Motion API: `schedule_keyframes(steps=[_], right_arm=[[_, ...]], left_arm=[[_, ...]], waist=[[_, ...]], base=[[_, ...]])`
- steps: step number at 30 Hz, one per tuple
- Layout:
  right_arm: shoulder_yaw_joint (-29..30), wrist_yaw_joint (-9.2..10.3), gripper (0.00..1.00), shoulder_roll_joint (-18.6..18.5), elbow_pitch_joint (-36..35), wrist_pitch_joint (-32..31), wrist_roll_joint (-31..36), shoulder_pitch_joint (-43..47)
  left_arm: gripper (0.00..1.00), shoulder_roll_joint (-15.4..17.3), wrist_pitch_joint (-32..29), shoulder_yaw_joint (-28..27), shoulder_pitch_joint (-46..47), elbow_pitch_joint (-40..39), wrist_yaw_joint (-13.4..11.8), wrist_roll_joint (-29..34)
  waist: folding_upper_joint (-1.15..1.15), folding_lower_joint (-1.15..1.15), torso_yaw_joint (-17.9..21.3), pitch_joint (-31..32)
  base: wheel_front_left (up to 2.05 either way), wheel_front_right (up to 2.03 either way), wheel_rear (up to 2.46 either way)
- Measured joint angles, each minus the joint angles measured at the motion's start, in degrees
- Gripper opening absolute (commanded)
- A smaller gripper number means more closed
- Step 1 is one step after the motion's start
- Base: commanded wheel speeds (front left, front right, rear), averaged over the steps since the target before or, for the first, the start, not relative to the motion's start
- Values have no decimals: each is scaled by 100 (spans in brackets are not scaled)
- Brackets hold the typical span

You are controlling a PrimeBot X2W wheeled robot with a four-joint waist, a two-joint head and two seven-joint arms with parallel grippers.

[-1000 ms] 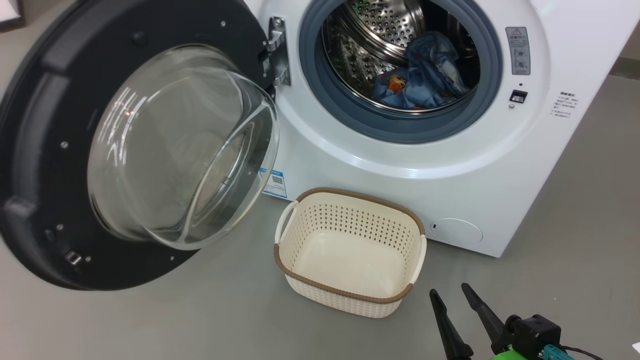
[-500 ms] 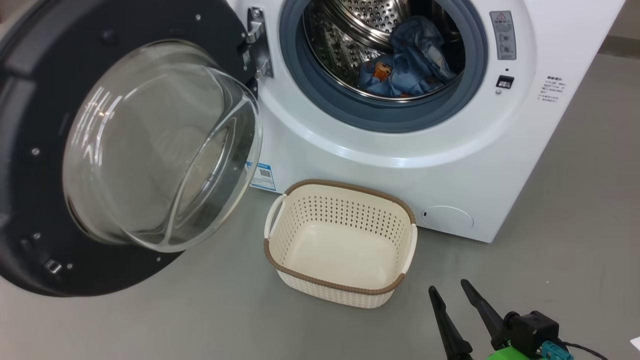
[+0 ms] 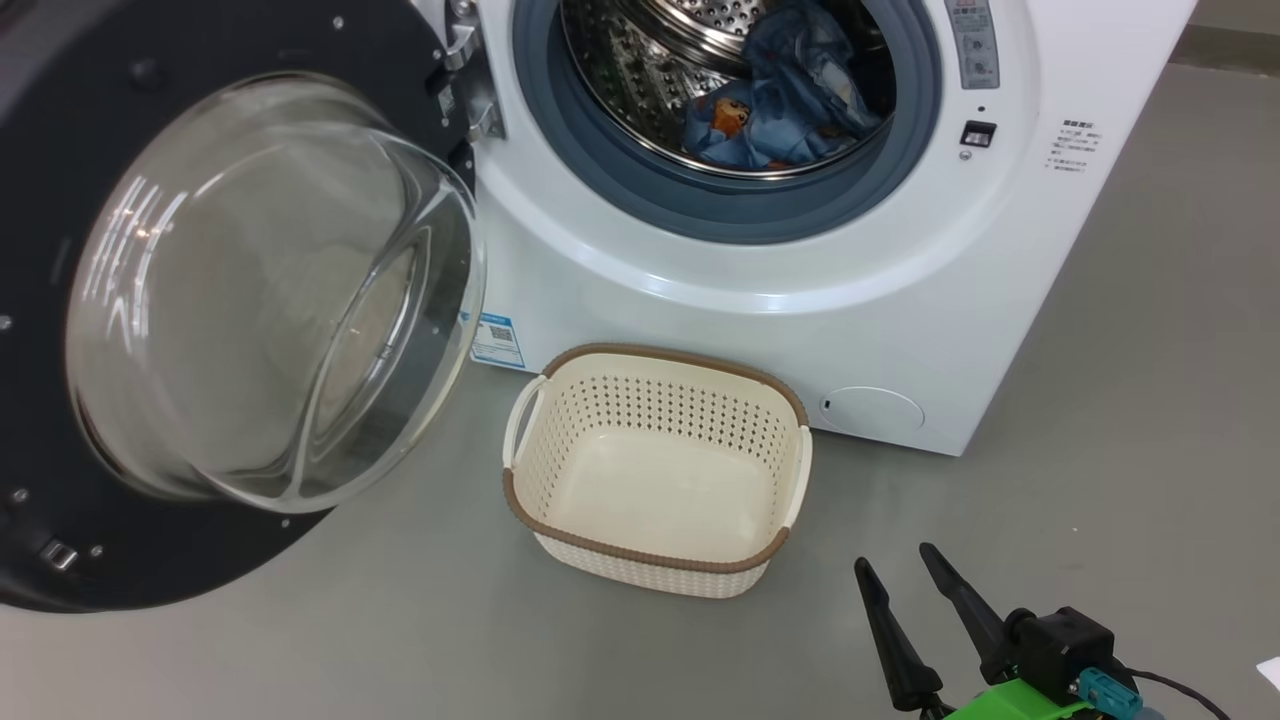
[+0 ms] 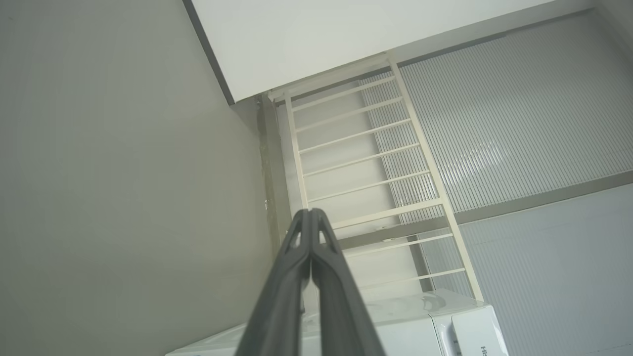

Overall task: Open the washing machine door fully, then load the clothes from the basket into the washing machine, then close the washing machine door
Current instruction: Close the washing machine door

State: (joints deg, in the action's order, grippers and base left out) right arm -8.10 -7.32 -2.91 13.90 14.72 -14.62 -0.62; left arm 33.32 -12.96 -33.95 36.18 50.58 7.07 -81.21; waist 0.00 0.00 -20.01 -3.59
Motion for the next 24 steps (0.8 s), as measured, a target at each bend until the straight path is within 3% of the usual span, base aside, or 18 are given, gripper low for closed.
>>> schedule_keyframes(steps=[13, 24], right_arm=[[7, 0, 100, -1, -1, 0, 43, -51], [7, 0, 100, -2, 0, 0, 44, -58]], left_arm=[[0, -118, -1066, -62, 44, 52, 0, -600], [0, -230, -1757, 27, -106, -46, 0, -744]], waist=[[0, 0, 129, -79], [0, 0, 167, -67]], base=[[0, 0, 0], [0, 0, 0]])
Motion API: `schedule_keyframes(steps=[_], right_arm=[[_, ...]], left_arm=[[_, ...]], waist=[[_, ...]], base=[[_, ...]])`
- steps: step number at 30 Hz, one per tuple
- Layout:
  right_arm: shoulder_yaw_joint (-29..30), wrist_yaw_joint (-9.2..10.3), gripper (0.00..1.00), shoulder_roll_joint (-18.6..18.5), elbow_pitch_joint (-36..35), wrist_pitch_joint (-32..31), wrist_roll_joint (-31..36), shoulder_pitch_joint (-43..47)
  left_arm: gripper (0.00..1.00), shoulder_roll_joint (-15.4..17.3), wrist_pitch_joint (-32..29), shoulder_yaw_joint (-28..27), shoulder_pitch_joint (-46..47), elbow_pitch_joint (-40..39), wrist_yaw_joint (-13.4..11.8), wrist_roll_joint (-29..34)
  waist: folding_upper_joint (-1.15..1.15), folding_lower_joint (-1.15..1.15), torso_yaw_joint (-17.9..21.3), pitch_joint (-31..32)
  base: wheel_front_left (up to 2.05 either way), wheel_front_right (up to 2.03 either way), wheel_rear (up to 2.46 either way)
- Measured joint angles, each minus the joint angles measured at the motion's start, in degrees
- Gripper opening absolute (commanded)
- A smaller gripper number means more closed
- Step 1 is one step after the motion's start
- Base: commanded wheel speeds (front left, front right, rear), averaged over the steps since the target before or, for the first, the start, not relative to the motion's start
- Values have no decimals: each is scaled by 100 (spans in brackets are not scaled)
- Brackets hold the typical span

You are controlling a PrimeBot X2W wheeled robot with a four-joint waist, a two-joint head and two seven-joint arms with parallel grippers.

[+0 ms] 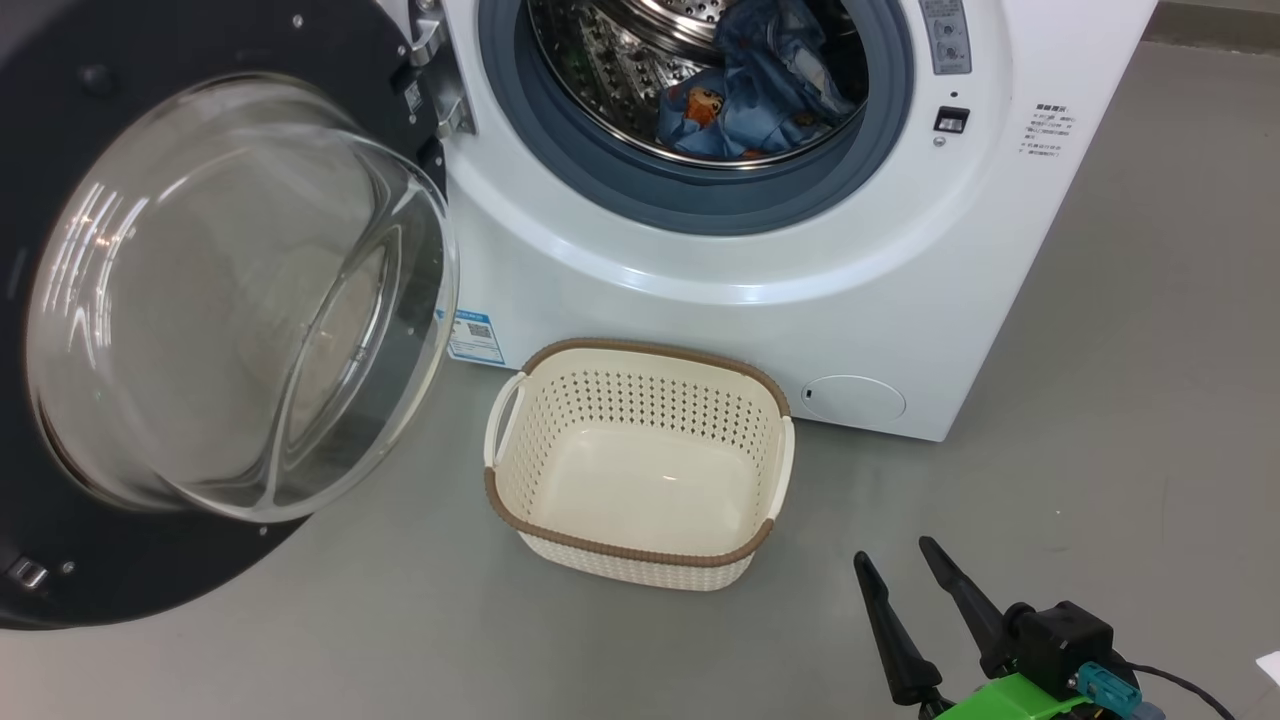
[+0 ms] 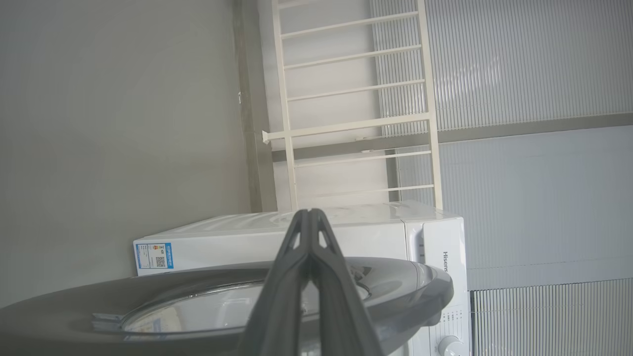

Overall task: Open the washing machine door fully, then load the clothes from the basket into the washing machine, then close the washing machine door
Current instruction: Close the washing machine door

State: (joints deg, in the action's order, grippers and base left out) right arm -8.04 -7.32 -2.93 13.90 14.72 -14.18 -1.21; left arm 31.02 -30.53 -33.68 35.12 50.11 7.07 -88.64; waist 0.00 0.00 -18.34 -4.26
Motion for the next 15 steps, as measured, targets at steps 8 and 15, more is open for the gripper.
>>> schedule_keyframes(steps=[8, 15], right_arm=[[-3, 0, 100, 0, 2, 0, -1, 1], [-13, 0, 100, 0, 16, 0, -1, 1]], left_arm=[[0, -57, -565, 55, -85, -1, 0, -197], [0, -159, -910, 148, -147, 5, 0, -245]], waist=[[0, 0, 15, -5], [0, 0, 19, 0]], base=[[0, 0, 0], [0, 0, 0]])
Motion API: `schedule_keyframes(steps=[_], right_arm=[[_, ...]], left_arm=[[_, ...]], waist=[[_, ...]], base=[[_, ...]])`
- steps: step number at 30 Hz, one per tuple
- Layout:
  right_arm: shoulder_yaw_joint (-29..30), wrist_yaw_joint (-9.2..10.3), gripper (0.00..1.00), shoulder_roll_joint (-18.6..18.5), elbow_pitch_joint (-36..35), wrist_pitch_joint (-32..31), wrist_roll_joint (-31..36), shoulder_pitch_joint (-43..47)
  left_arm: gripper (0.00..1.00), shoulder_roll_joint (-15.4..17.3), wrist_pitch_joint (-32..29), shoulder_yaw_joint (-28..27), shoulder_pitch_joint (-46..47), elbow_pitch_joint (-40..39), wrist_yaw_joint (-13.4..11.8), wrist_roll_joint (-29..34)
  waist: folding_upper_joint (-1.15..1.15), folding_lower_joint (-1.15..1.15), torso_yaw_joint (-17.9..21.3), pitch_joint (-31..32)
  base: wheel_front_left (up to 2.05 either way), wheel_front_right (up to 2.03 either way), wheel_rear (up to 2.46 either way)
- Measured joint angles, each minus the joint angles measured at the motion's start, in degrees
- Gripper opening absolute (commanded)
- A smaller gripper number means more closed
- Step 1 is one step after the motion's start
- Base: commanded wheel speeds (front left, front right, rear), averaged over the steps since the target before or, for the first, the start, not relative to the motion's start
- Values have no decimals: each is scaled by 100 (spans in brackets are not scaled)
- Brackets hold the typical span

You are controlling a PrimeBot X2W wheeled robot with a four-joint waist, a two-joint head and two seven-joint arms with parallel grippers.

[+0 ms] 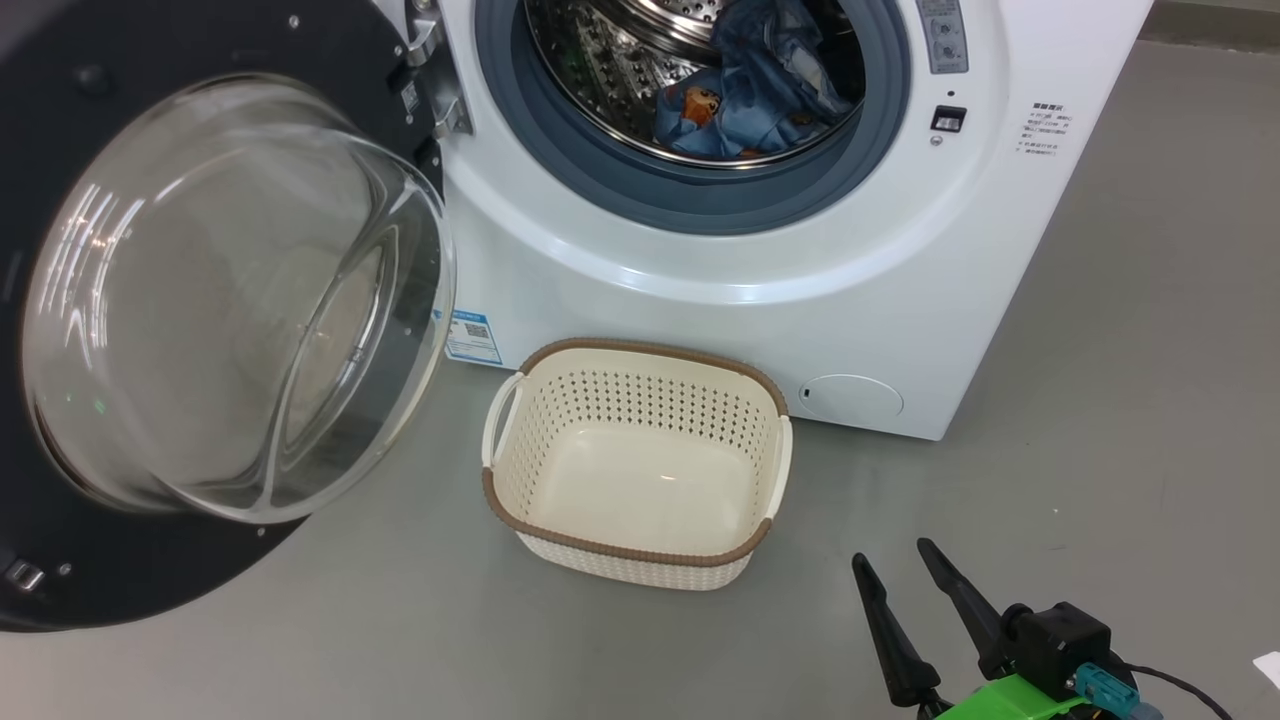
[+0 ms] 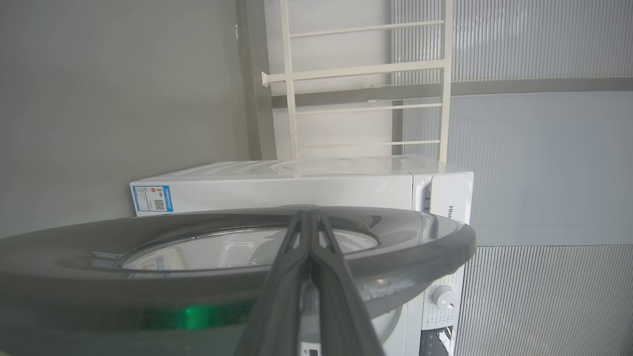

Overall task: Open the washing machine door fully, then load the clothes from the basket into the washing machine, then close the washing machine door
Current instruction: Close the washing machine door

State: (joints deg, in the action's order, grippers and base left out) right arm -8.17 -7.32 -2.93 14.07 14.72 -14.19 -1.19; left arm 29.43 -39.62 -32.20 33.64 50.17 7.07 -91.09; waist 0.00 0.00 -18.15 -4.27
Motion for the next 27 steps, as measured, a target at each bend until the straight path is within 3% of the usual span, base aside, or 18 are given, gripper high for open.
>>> schedule_keyframes(steps=[14, 27], right_arm=[[-2, 0, 100, 0, 1, 0, -8, -1], [25, 0, 100, 0, 27, 0, -10, 3]], left_arm=[[0, -243, -634, 24, -156, -386, 1, -259], [0, -1184, -1337, 182, -1008, -1890, 1, -483]], waist=[[0, 0, 32, -39], [0, 0, -31, -17]], base=[[0, 0, 0], [0, 0, 0]])
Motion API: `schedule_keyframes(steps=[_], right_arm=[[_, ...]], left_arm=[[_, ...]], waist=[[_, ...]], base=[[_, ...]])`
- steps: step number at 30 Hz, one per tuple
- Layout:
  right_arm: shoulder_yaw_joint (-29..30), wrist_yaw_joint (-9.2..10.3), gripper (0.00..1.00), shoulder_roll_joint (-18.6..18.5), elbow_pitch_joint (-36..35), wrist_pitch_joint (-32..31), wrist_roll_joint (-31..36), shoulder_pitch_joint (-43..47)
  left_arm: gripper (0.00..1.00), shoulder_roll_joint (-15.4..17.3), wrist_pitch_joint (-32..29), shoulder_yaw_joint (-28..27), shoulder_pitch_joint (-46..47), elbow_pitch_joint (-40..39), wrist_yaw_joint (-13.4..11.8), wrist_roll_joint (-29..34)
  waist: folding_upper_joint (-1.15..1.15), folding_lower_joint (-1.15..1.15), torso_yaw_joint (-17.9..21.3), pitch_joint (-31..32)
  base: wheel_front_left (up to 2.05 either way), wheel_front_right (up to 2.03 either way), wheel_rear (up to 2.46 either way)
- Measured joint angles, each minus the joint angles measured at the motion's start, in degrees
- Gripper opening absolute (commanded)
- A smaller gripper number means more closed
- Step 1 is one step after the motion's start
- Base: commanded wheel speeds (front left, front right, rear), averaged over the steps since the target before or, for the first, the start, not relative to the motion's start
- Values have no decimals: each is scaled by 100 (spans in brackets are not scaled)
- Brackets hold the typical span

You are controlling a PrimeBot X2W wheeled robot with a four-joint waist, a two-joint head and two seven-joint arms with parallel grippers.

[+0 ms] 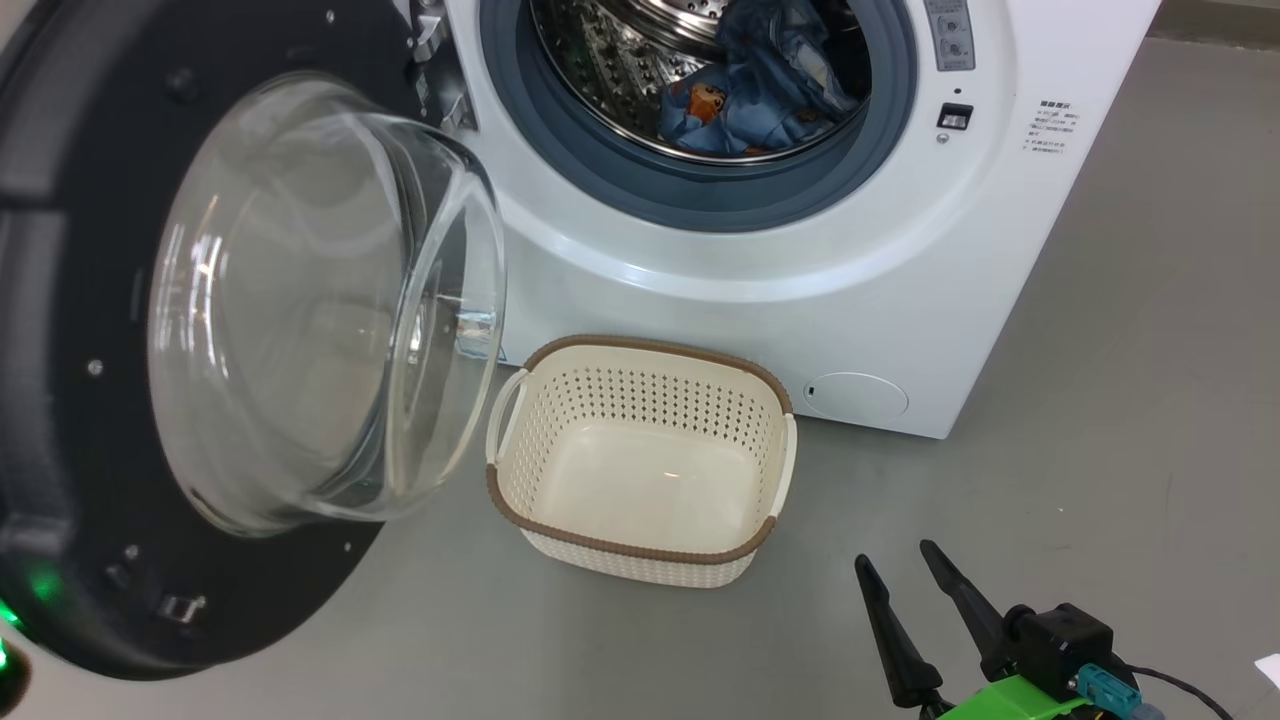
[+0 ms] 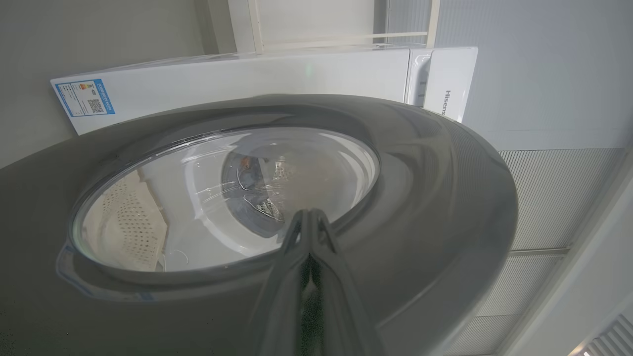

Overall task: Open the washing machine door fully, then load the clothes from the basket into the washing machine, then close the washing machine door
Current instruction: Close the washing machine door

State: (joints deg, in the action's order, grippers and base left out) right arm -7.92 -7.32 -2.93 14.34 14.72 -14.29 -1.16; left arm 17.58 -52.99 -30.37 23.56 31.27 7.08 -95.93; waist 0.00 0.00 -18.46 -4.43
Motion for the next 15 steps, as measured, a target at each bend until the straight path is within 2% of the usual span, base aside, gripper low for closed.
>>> schedule_keyframes(steps=[7, 15], right_arm=[[-13, 0, 100, 0, 18, 0, -41, -1], [-22, 0, 100, 0, 27, 0, -42, -3]], left_arm=[[0, -411, -333, 207, -396, -783, -12, -172], [0, -761, -579, 423, -630, -1484, -167, -283]], waist=[[0, 0, 30, -54], [0, 0, 100, -116]], base=[[0, 0, 0], [0, 0, 0]])
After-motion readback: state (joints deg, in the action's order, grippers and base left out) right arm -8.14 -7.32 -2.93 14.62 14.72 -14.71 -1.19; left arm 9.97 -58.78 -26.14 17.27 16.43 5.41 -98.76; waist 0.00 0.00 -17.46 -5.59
